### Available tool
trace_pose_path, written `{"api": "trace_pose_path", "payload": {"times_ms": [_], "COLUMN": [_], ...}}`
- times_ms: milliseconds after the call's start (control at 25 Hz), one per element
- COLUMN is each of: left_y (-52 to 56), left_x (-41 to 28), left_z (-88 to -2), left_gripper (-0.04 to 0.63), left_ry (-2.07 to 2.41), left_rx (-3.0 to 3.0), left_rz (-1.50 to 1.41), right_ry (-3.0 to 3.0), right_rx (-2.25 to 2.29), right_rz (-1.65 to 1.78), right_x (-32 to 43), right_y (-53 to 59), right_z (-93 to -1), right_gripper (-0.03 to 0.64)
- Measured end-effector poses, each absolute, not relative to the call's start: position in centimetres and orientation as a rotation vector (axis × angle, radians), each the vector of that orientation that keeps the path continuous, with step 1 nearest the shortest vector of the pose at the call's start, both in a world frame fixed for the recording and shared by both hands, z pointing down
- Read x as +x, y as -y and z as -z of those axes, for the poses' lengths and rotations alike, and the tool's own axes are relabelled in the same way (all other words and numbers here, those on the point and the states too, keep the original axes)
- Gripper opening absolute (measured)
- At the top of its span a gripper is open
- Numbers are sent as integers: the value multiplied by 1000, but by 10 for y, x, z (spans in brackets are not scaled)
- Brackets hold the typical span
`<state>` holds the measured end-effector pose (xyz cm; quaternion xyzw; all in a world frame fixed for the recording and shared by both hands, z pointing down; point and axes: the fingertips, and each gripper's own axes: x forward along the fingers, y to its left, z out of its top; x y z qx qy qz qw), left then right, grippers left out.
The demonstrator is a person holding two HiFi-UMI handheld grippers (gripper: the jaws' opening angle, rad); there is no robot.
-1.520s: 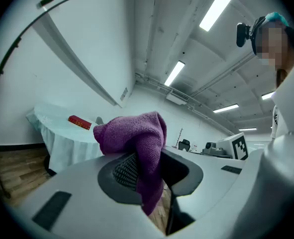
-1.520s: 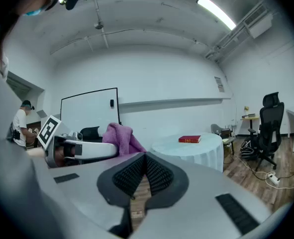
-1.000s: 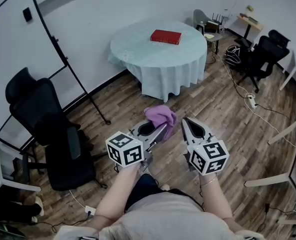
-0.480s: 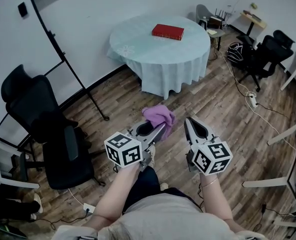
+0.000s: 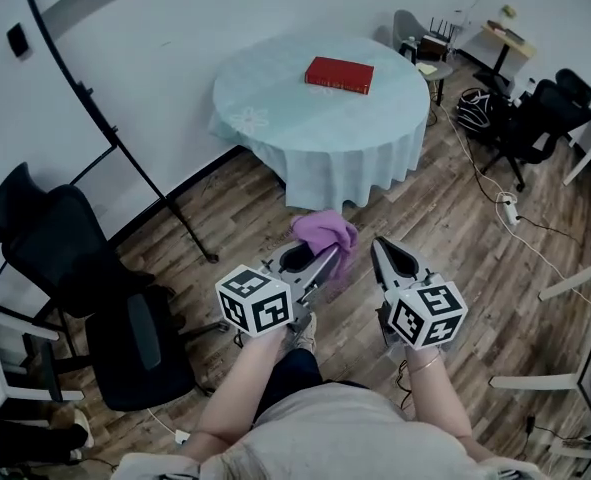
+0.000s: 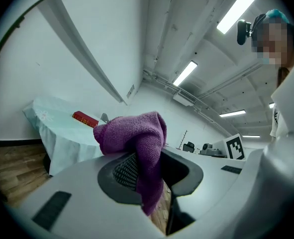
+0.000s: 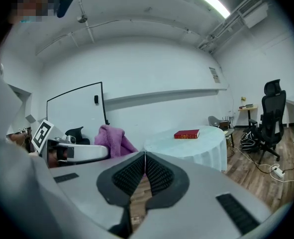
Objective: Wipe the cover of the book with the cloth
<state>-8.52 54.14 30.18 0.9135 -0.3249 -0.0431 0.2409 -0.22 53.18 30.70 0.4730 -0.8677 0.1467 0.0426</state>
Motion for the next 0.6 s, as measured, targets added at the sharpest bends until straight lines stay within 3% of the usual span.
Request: {"api": "trace_pose_path", "payload": {"times_ms": [600], "left_y": [-412], "left_x": [-125], "left_z": [-290], "left_gripper": [110], "left_ry": [804], "left_rx": [2489], "left_rz": [184], "right_ry": [2570], "right_rx": [1551], "right_rz": [-393], "right_x": [-39], "right_y": [-412], "right_z": [-294], "right_gripper": [23]}}
